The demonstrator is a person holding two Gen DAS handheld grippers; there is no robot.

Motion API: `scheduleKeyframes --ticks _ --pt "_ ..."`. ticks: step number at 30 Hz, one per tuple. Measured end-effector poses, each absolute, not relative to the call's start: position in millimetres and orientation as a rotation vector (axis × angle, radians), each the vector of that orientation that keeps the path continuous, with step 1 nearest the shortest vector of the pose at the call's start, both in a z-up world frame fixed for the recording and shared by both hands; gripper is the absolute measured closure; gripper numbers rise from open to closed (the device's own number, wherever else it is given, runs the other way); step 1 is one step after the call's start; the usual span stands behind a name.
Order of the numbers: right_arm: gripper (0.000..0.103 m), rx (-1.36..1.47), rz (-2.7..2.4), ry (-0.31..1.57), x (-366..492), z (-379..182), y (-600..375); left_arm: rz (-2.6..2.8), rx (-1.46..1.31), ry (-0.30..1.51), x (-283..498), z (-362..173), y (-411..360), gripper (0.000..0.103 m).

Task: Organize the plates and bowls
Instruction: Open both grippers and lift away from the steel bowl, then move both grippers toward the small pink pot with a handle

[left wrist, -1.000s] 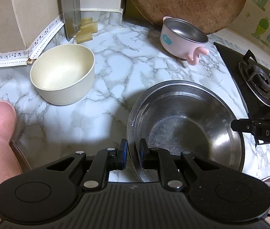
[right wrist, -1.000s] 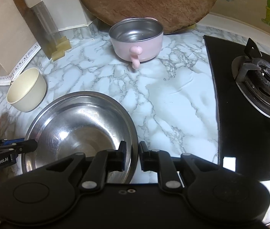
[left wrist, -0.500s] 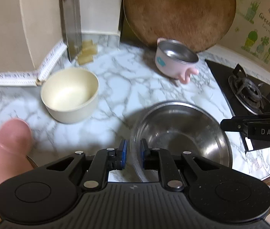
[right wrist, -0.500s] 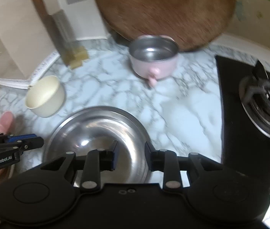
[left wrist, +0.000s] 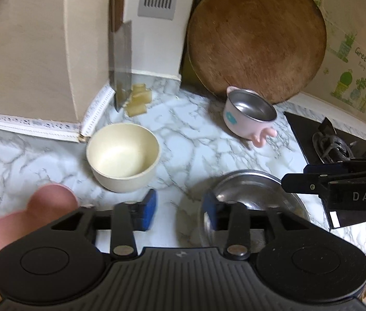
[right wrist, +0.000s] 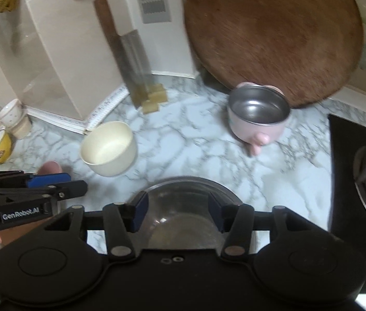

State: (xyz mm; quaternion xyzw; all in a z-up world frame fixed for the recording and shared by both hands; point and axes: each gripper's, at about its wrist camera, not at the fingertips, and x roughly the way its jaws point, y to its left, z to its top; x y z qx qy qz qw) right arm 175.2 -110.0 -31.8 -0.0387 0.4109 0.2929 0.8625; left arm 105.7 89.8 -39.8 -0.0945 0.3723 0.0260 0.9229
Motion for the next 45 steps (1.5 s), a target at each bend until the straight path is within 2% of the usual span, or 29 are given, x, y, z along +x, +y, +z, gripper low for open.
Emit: scheduleKeyframes --ticks 1,5,7,10,12,14,16,24,35,45 --pt "0.048 -0.078 0.630 0.859 176.1 -29.9 -106.5 0.063 -0.192 0.753 104.5 -38.1 92.1 0.051" --pt "0.038 -0.077 0.678 0.835 179.7 -23.5 -92.5 0.094 -0.184 0.731 103.1 -30.8 102.4 0.050" --pt "0.036 -0.074 0.699 0.824 183.9 -20.5 -85.1 0.111 -0.190 0.721 102.6 -27.5 109.5 0.039" --pt "0.027 -0.074 0.719 0.810 188.8 -17.9 -75.2 0.140 -0.203 0.699 101.1 -24.7 119.3 0.030" --pt "0.022 -0.080 0.731 0.798 191.0 -16.4 -70.2 0.153 -0.206 0.696 101.7 -23.5 123.7 0.029" --pt "0.009 -0.084 0.740 0.785 193.3 -15.7 -65.5 0.174 -0.205 0.696 104.1 -23.5 127.5 0.027" --pt "0.003 -0.088 0.743 0.766 196.2 -15.4 -61.2 0.192 -0.213 0.700 107.1 -23.9 132.3 0.026" --pt "0.002 -0.101 0.700 0.766 228.6 -13.5 -62.9 0.201 -0.220 0.716 136.0 -18.4 131.8 0.026" --pt "0.000 -0.073 0.538 0.762 299.4 -12.9 -109.0 0.080 -0.183 0.707 225.1 -4.1 81.7 0.026" --pt "0.000 -0.026 0.400 0.831 366.9 -44.2 -143.9 0.046 -0.181 0.788 323.0 -31.5 44.5 0.026"
